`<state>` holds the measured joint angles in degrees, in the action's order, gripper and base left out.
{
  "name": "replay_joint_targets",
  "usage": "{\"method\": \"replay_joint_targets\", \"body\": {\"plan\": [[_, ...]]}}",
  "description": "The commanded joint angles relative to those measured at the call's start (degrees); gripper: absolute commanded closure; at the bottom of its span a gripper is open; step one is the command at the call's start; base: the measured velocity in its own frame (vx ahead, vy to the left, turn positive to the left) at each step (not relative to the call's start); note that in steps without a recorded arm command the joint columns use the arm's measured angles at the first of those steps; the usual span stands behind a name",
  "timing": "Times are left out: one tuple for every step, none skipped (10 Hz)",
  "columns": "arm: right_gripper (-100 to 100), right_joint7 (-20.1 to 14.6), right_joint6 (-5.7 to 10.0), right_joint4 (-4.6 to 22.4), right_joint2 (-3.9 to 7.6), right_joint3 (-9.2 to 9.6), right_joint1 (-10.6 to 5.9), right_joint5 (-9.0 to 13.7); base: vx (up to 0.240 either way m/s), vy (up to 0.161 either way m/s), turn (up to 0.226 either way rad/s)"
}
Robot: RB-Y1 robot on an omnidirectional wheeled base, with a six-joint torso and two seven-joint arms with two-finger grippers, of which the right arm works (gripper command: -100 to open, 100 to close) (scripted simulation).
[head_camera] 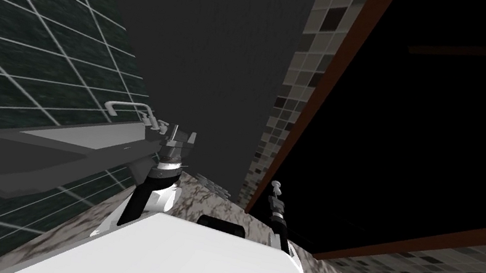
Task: Pull the door open
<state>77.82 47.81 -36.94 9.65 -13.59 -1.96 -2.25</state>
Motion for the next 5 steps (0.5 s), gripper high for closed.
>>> {"method": "replay_joint_targets", "body": {"plan": [[100,0.0,-0.2,-0.06,0.17,-0.11,-0.21,0.05,0.001,0.006,-0.004],[100,0.0,-0.2,-0.06,0.17,-0.11,-0.21,0.05,0.0,0.0,0.0],[100,0.0,-0.2,-0.06,0.17,-0.11,-0.21,0.05,0.0,0.0,0.0],[-100,-0.16,-0.12,-0.29,0.42,0.11,-0.02,-0.13,-0.117,0.027,-0.027],[-100,-0.22,-0.15,-0.39,0.57,0.15,-0.03,-0.18,-0.184,0.039,-0.034]]}}
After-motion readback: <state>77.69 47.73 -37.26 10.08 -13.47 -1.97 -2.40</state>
